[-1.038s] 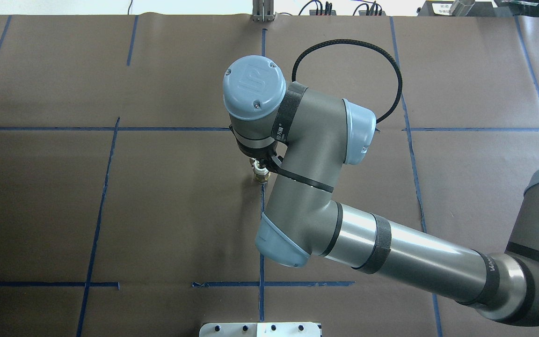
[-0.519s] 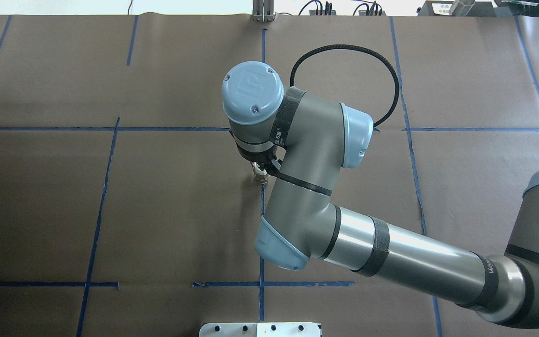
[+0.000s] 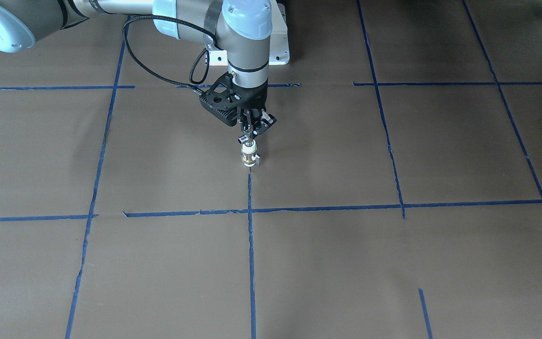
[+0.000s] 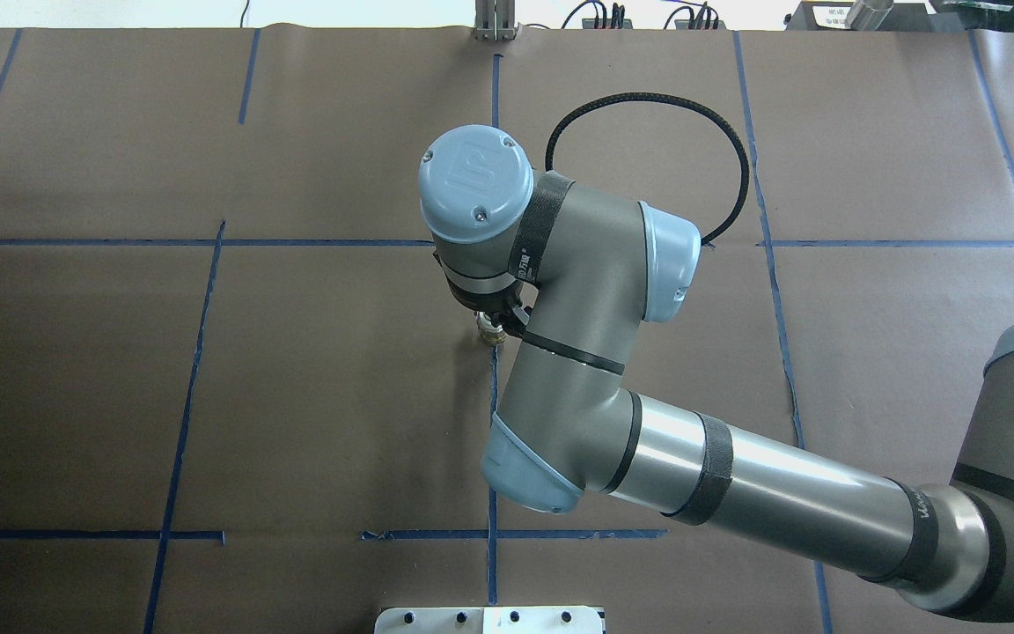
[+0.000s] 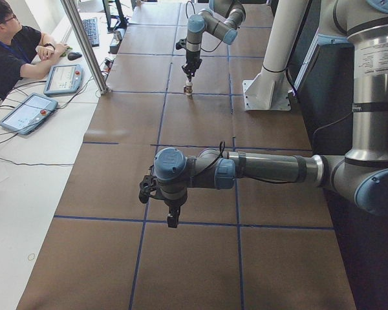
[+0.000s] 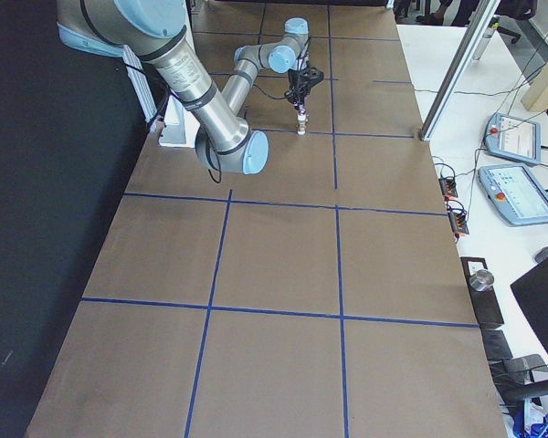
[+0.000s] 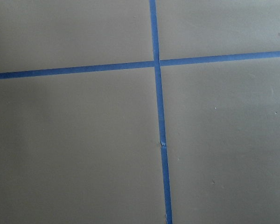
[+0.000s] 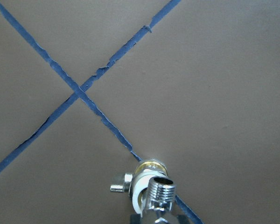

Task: Assemble PPR valve and pipe with both arms
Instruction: 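Press the chrome valve down onto the pipe piece's top with the right gripper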

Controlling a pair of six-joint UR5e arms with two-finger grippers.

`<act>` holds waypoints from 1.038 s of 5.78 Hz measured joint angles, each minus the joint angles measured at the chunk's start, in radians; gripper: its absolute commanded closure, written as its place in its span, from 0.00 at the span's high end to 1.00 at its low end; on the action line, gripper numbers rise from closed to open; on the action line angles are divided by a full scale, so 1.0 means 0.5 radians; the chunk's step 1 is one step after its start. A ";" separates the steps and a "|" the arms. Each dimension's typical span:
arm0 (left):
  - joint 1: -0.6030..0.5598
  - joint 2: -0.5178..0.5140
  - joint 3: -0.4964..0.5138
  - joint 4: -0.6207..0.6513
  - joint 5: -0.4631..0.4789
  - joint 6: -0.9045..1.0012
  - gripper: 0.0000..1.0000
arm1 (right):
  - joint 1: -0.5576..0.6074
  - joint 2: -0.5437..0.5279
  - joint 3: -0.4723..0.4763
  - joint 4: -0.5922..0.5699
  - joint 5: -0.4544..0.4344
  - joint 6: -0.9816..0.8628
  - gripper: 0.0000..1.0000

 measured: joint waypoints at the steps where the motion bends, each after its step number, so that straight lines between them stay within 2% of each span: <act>1: 0.000 0.000 -0.001 0.000 0.000 0.000 1.00 | -0.002 0.000 -0.009 0.001 -0.001 -0.003 0.02; 2: 0.000 0.000 0.000 0.000 0.000 0.000 1.00 | -0.003 0.000 -0.021 0.002 -0.002 -0.010 0.09; 4: 0.000 0.000 0.001 0.000 0.000 0.000 1.00 | -0.002 0.003 -0.057 0.008 -0.001 -0.065 0.48; 5: 0.000 0.000 0.001 0.000 0.000 0.000 1.00 | -0.001 0.004 -0.065 0.009 0.001 -0.108 0.99; 6: 0.001 0.000 0.001 0.000 0.000 0.001 1.00 | 0.000 0.004 -0.067 0.009 0.003 -0.133 1.00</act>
